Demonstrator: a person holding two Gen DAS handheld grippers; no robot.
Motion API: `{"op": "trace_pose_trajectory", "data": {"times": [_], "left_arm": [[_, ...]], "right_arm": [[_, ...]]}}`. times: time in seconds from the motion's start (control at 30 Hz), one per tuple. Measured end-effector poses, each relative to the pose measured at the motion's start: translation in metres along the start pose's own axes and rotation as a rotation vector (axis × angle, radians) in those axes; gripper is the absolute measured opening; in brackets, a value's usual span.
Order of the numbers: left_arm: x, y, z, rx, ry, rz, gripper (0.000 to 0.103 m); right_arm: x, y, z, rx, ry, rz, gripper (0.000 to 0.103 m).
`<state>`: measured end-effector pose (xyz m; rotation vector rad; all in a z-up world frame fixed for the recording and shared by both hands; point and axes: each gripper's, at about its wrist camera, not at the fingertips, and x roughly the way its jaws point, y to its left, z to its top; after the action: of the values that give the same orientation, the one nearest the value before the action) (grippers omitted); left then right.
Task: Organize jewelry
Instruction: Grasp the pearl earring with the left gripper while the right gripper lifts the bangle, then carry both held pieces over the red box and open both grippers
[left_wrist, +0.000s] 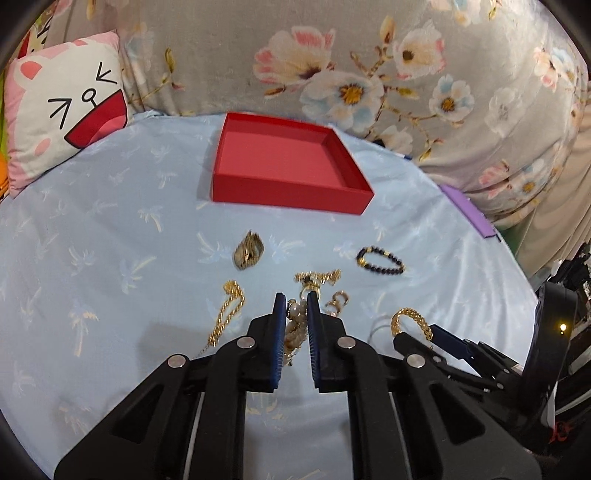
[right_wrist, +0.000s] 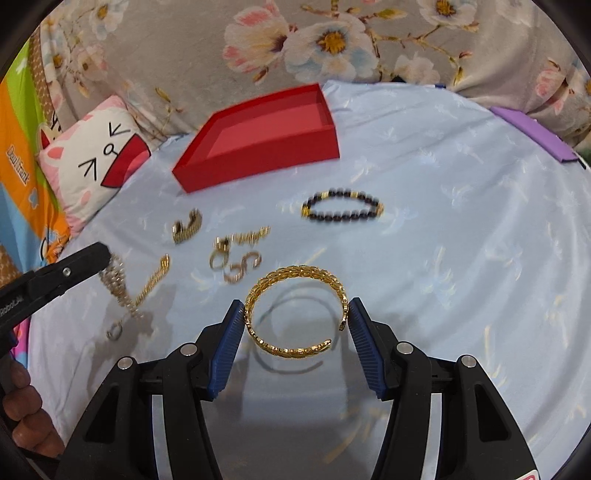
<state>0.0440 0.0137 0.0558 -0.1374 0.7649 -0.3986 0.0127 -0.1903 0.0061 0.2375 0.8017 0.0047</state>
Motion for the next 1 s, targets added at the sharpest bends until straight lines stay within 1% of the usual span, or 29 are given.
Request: {"op": "trace_pose_trajectory", "data": {"times": [0.1,0.2,0.27,0.33,0.43,0.47,0.5,0.57,0.63,0.7,0.8,0.87,0.93,1.0], "left_arm": [[-0.01,0.003,0.024,-0.006,-0.031,-0.006,0.011],[-0.021,0.008,0.056,-0.015,-0.077,-0.02,0.011],[-0.025,0.009,0.08,-0.009,-0.111,-0.025,0.011],[-0.024,0.01,0.105,0.002,-0.128,-0.033,0.011],[-0.009,0.007,0.14,0.04,-0.162,0.008,0.011],[-0.002,0.007,0.151,0.046,-0.165,0.014,0.011],[0.008,0.007,0.166,0.051,-0.162,0.003,0.011],[0.026,0.01,0.186,0.04,-0.16,0.009,0.011],[0.052,0.016,0.209,0.017,-0.148,-0.01,0.011],[0.081,0.021,0.229,0.009,-0.141,0.007,0.011],[0.117,0.028,0.247,-0.002,-0.125,0.023,0.011],[0.147,0.036,0.259,-0.009,-0.107,0.048,0.011],[0.172,0.042,0.263,-0.014,-0.08,0.067,0.011],[0.199,0.051,0.267,-0.028,-0.035,0.069,0.011]], "right_arm": [[-0.012,-0.002,0.026,-0.001,-0.045,0.005,0.056],[-0.02,-0.001,0.057,-0.02,-0.085,0.014,0.056],[-0.022,0.001,0.075,-0.032,-0.101,0.031,0.056],[-0.017,0.005,0.099,-0.04,-0.108,0.063,0.056],[-0.002,0.009,0.137,-0.04,-0.118,0.104,0.056],[0.003,0.011,0.148,-0.037,-0.118,0.113,0.056],[0.011,0.014,0.161,-0.038,-0.118,0.118,0.056],[0.03,0.02,0.188,-0.048,-0.111,0.122,0.056],[0.055,0.021,0.214,-0.044,-0.092,0.124,0.056],[0.079,0.02,0.235,-0.035,-0.076,0.123,0.056],[0.12,0.02,0.26,-0.034,-0.044,0.104,0.056],[0.148,0.018,0.271,-0.025,-0.013,0.104,0.056],[0.178,0.016,0.281,-0.012,0.025,0.092,0.056],[0.204,0.013,0.289,0.001,0.065,0.089,0.056]]}}
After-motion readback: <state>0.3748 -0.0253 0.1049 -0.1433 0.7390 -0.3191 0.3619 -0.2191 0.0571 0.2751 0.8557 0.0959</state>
